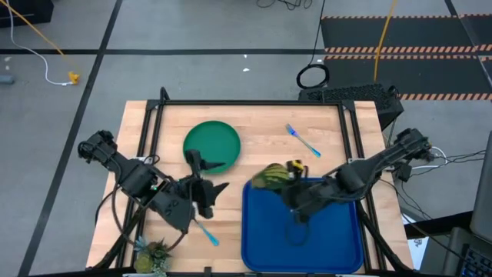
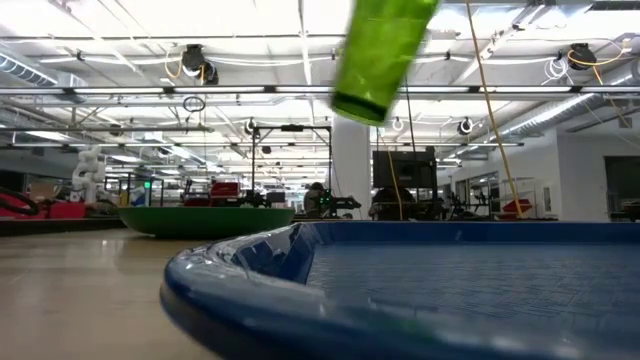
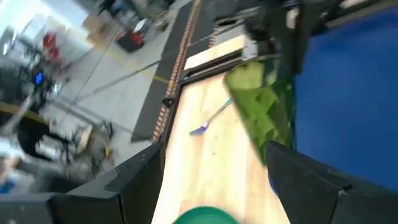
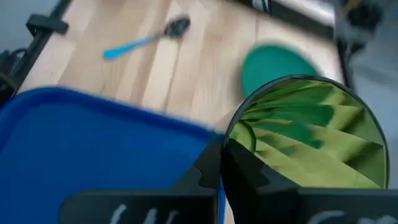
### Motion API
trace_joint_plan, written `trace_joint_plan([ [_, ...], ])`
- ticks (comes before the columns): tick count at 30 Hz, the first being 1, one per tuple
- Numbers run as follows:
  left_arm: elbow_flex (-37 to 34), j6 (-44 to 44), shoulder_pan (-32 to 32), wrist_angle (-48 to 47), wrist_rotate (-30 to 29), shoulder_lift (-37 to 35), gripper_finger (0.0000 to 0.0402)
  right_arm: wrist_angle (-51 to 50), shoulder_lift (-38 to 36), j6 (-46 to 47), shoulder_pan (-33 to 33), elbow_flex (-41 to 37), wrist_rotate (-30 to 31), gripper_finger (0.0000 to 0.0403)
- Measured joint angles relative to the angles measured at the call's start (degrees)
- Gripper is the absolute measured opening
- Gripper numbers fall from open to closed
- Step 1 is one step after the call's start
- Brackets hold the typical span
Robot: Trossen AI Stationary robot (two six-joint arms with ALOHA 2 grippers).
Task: Pick and place plate/cup/fork/spoon on tray
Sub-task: Put the green cup in the top right corner of the blue tray
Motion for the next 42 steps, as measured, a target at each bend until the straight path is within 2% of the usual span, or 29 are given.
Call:
trace_joint_plan([
  [7,-0.3,-14.6,2.9,-2.3,-0.1,0.0,0.0278,-12.4,-3.6,15.1,4.1,0.0,-6.8,0.0],
  [16,-0.5,-24.8,4.8,-2.2,-0.1,0.6,0.0278,-25.9,-8.3,30.8,6.1,0.0,-15.0,0.0],
  [19,-2.0,-26.4,4.8,-1.7,0.5,1.1,0.0278,-31.1,-10.4,35.7,7.4,0.0,-15.2,0.0],
  [25,-6.9,-28.6,5.2,5.6,1.0,1.0,0.0278,-41.0,-12.4,43.9,10.8,0.0,-15.0,0.0],
  [31,-10.3,-27.1,5.6,9.7,1.0,1.0,0.0278,-41.1,-12.6,48.1,14.5,-0.2,-14.9,0.0],
  [37,-12.1,-29.0,6.0,9.7,1.0,1.0,0.0278,-41.1,-12.6,54.7,18.3,-1.9,-13.2,0.0],
  [42,-12.8,-29.5,6.8,9.6,1.1,1.0,0.0278,-41.1,-12.6,57.1,19.0,-4.4,-13.2,0.0],
])
